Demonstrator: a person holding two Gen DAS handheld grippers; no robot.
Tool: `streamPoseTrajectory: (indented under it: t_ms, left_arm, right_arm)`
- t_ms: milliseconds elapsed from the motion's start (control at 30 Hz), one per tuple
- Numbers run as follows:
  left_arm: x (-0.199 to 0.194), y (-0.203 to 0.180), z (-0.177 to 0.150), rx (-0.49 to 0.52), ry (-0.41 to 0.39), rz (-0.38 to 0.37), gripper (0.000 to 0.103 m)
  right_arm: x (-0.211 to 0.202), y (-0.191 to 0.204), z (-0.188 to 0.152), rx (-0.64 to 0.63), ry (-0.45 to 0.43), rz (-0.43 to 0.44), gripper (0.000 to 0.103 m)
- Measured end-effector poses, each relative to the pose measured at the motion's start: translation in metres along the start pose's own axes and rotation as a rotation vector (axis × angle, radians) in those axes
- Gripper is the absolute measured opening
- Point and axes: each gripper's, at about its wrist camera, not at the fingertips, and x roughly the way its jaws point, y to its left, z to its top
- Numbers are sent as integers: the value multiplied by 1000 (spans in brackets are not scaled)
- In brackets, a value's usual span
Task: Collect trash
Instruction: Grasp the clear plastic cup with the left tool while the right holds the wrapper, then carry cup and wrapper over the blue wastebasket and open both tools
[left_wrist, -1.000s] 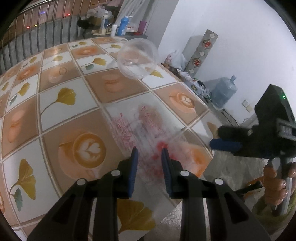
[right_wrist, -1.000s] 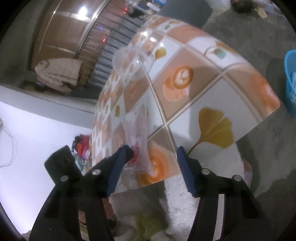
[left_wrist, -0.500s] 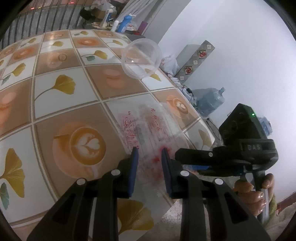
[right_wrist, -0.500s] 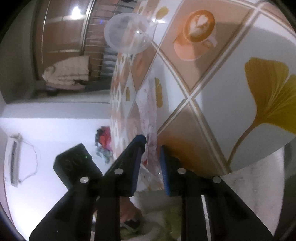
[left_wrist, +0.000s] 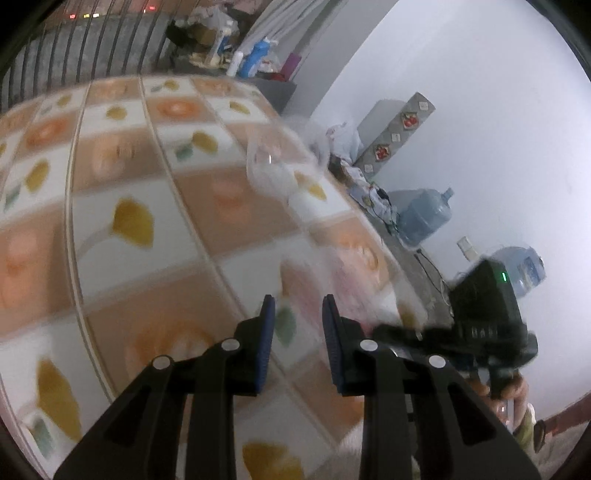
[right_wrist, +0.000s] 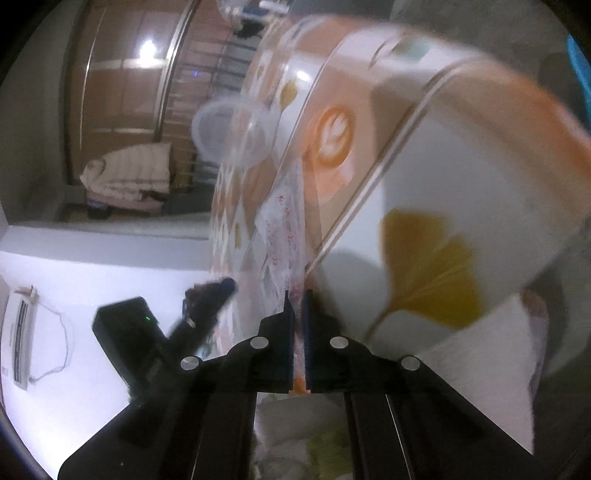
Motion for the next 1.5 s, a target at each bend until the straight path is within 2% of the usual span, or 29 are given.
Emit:
streamPoseTrajectory:
  t_ms: [67,233,367,500,533,600,700,733,767,1067,1300,1500]
  left_arm:
    - [3,-1,14,9,-21,33,38]
    - [31,-10,61,110,-73,221,48]
    - [66,-7,85,141,-38,314,48]
    - [89,-1,99,145,-23,358,48]
    - [92,1,102,142,-23,359,48]
    - [96,1,105,140,-26,359,40]
    - [99,1,106,130,-24,357,20]
    - [99,-1,106,127,-23,356,10]
    - [99,-1,106,125,-25,356,6]
    - [78,-28,98,179,-55,329,5]
    - [58,-74,93,263,-81,274,5]
    - [56,-121,92,328,-101,216,5]
  right_arm:
    - [-11,-5,2,2,-29,-7,2]
    - [-32,-21,7,33,-76,4,2]
    - [-44,-34,8,57,-87,33,2]
    - [-44,-36,7,57,-94,43,2]
    - [-43,-36,7,57,-94,46,2]
    - [-46,-39,6,58,-93,51,2]
    - [-50,-40,5,57,-97,51,2]
    - [-45,-38,10,57,-99,51,2]
    - [-47,-38,9,56,-103,50,2]
    - [-64,-29,-3,26,-155,46,2]
    - [-91,-23,-12,4,-229,66,2]
    - [-120,-31,-18,8,-302,74,2]
